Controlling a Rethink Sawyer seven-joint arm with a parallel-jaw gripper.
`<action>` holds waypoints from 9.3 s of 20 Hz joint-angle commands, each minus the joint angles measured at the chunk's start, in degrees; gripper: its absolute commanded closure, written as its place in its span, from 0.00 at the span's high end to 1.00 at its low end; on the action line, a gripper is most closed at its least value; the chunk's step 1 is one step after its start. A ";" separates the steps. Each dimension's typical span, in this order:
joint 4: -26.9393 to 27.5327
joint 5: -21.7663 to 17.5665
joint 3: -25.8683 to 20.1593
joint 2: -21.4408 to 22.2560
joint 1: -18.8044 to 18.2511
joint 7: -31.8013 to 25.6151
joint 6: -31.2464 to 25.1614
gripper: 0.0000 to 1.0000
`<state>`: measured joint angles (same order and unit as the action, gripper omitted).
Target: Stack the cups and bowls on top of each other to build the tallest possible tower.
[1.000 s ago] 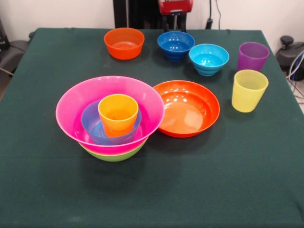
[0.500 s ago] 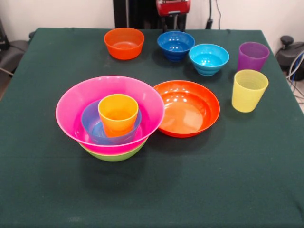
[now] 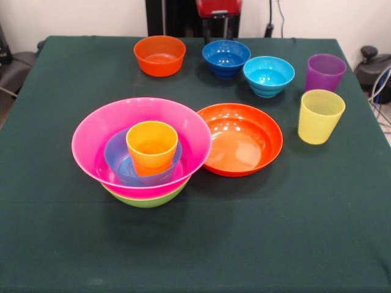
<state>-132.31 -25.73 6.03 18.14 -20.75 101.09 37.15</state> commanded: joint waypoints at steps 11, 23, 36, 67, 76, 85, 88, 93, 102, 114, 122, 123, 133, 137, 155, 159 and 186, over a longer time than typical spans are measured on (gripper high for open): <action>-0.54 -0.17 -6.10 13.64 -1.60 9.97 -6.85 1.00; -1.57 0.75 -4.22 9.54 0.57 11.41 -1.95 1.00; 7.35 1.56 -3.68 -0.39 2.21 10.04 2.21 1.00; 6.98 1.68 -5.57 2.19 0.76 9.14 -2.28 1.00; 6.98 1.68 -5.91 2.47 0.74 9.47 -2.84 1.00; 7.65 0.23 -7.01 3.27 -1.02 8.97 -5.05 1.00; 7.09 -0.10 -7.37 4.55 -1.60 8.76 -6.35 1.00; 8.06 -0.64 -7.58 3.68 -2.31 8.46 -6.22 1.00; 11.73 -1.89 -6.25 2.37 -3.32 5.95 -7.10 1.00; 12.97 -2.70 -6.59 3.05 -3.65 5.97 -9.16 1.00; 12.03 -1.96 -4.28 3.07 -1.84 6.75 -2.90 1.00; 12.35 -1.87 -4.13 2.56 -1.68 6.66 -2.57 1.00; 12.02 -0.84 -3.78 2.97 -0.27 7.08 -3.16 1.00; 11.88 -0.57 -3.61 2.63 0.30 7.13 -3.36 1.00; 10.70 1.23 -1.50 -1.08 4.26 8.20 -1.30 1.00; 11.03 0.39 -1.53 -2.33 3.81 8.82 0.45 1.00; 9.11 3.41 1.59 -2.59 4.97 10.15 16.70 0.00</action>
<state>-126.70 -26.27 10.85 15.79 -16.90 101.09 55.58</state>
